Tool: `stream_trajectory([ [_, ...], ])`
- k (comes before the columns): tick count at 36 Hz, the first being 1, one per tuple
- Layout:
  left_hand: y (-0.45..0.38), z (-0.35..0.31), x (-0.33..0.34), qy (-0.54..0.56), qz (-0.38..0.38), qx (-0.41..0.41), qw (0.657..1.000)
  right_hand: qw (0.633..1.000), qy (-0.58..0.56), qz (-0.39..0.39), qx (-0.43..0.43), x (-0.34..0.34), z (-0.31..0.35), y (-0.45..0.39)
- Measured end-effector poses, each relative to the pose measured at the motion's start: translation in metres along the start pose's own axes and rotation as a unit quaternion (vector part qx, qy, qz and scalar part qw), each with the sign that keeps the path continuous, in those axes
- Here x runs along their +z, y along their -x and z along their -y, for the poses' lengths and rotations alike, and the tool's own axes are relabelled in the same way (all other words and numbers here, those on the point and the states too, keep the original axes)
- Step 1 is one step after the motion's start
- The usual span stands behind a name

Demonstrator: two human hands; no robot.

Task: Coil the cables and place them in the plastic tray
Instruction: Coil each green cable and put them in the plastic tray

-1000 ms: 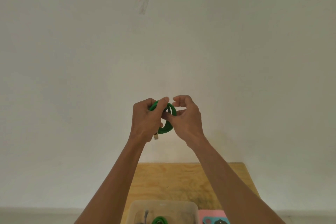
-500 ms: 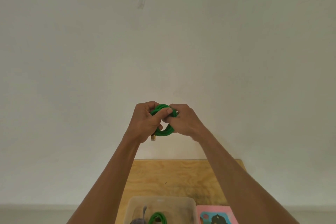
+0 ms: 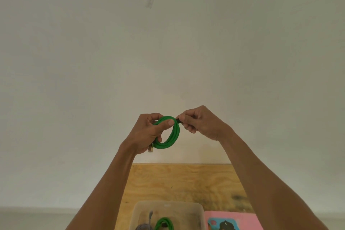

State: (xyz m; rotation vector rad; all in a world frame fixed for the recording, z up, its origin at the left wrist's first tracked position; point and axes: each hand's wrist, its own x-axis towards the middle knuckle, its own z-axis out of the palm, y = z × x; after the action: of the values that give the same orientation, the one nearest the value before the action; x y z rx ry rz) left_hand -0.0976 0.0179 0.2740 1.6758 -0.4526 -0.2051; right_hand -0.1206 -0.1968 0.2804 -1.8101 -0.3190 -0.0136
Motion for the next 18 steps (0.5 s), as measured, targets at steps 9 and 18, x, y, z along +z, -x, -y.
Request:
stream_trajectory([
  [9, 0.008, 0.014, 0.010, -0.012, -0.046, 0.003, 0.999, 0.991, 0.127, -0.021, 0.044, 0.013, -0.009, 0.014],
  [18, 0.015, 0.026, 0.029, 0.012, -0.146, 0.022, 0.989, 0.966, 0.145, -0.201, -0.067, 0.067, -0.027, 0.031],
])
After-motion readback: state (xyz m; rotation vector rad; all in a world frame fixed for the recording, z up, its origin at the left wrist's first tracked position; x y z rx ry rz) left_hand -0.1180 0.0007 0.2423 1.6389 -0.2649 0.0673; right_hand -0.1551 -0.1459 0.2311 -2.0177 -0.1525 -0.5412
